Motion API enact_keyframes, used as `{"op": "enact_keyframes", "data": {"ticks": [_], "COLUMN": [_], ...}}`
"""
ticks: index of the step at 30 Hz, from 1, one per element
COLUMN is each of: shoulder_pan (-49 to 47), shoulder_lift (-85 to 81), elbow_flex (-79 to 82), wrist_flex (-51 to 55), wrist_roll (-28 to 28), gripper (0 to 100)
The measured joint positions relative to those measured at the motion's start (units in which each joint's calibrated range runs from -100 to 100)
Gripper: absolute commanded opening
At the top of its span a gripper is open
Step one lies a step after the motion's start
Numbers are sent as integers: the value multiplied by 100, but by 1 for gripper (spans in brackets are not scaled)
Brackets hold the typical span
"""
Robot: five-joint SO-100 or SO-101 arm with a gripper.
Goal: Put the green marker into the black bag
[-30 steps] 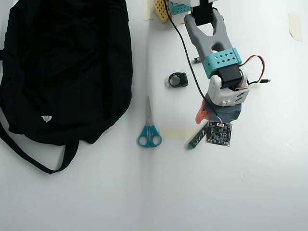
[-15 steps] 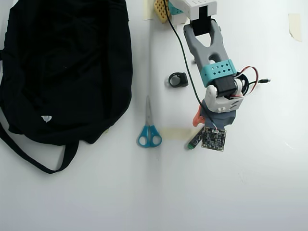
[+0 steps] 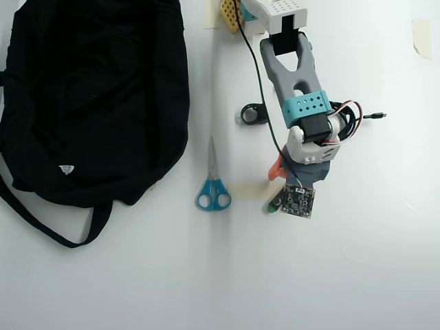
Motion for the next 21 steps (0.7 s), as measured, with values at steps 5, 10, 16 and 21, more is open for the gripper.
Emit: {"op": "enact_keyframes", "data": {"ticks": [5, 10, 16, 21], "shoulder_pan": [-7, 15, 66, 66], "shoulder_lift": [191, 199, 199, 199], "elbow_flex": [-102, -126, -142, -142], "wrist_flex": [0, 0, 0, 0], "wrist_roll": [0, -5, -5, -24], "gripper": [26, 19, 16, 10]}}
